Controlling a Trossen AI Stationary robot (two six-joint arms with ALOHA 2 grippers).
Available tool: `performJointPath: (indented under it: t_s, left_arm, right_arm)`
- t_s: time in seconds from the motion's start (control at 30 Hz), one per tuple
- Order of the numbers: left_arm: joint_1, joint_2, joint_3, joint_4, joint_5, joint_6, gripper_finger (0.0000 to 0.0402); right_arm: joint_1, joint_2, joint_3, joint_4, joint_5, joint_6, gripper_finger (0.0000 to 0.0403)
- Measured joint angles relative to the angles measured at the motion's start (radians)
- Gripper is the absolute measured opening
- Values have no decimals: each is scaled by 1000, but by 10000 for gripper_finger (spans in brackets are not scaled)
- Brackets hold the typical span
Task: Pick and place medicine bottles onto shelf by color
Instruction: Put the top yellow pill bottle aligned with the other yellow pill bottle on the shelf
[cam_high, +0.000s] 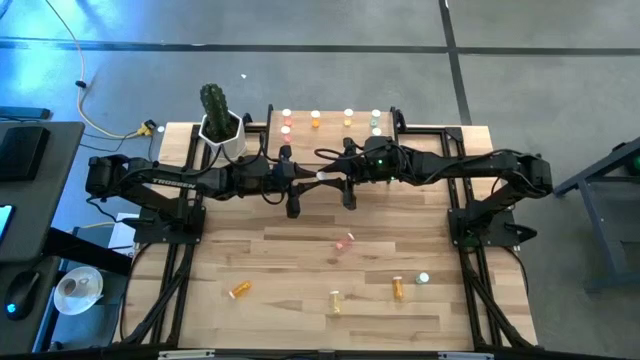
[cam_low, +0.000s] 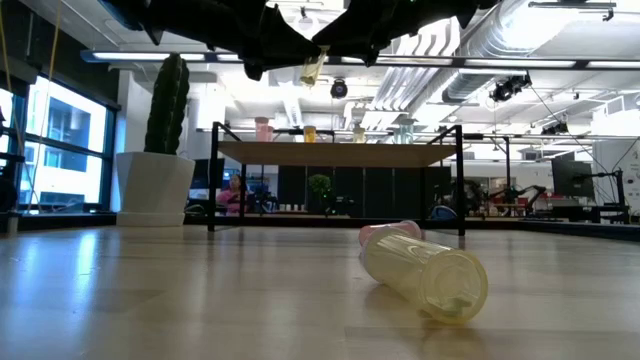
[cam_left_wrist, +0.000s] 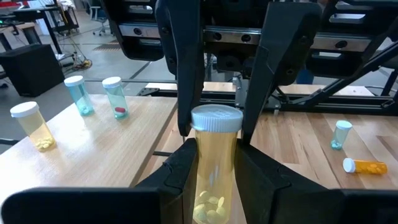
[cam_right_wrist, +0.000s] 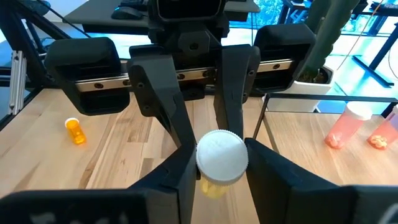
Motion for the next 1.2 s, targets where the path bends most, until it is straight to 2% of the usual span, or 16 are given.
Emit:
performJointPath:
  t_s: [0.37, 0.77, 0.97, 1.2]
  left_arm:
    - [0, 0, 0, 0, 0, -14, 90]
    - [-2, 29, 1, 13, -21, 0, 174]
    - [-2, 28, 2, 34, -27, 33, 186]
    - [-1, 18, 2, 31, -36, 49, 186]
  right_arm:
    - [0, 0, 0, -2, -3, 0, 108]
    - [-8, 2, 4, -24, 14, -3, 108]
    - [-30, 2, 50, -101, 19, -3, 108]
    - [-77, 2, 171, -308, 23, -4, 108]
